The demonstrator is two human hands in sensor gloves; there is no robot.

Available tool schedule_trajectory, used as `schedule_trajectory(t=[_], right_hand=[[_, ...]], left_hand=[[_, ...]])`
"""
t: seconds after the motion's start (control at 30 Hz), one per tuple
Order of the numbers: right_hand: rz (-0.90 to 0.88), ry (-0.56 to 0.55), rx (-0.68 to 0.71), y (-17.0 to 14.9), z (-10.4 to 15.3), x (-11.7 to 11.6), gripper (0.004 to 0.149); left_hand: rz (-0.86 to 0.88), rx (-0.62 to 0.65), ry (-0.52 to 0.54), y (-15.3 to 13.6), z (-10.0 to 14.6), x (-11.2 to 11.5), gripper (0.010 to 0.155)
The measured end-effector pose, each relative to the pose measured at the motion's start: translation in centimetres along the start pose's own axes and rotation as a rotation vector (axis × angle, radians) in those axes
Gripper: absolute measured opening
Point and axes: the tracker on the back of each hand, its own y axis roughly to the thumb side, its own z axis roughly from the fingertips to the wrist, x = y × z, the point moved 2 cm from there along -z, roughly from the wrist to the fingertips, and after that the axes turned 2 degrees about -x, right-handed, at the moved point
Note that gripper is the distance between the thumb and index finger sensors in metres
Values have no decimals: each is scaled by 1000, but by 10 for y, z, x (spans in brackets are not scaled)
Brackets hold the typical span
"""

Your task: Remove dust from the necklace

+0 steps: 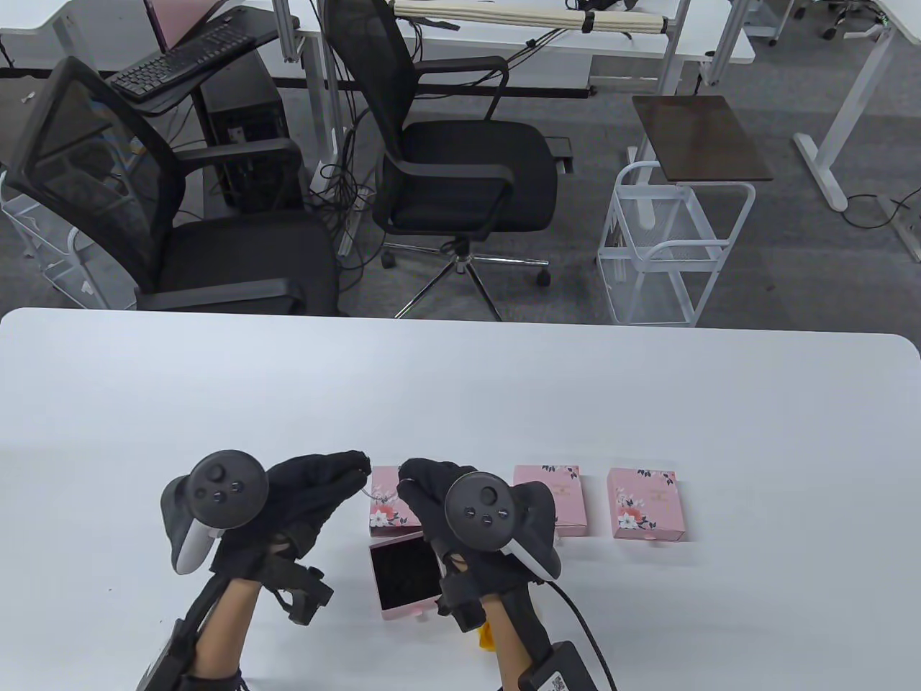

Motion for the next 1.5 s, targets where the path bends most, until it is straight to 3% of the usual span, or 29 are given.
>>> schedule_trajectory(t=[0.53, 1.13, 1.5], right_hand=[[142, 356, -120, -20, -12, -58, 36], [296, 528, -205, -41, -15, -102, 36], [323, 510, -213, -41, -14, -96, 41]], left_hand=[[-296, -126, -286, -13, -17, 66, 36], [-566, -143, -443, -18, -18, 122, 37], [-562, -135, -436, -20, -17, 124, 45]])
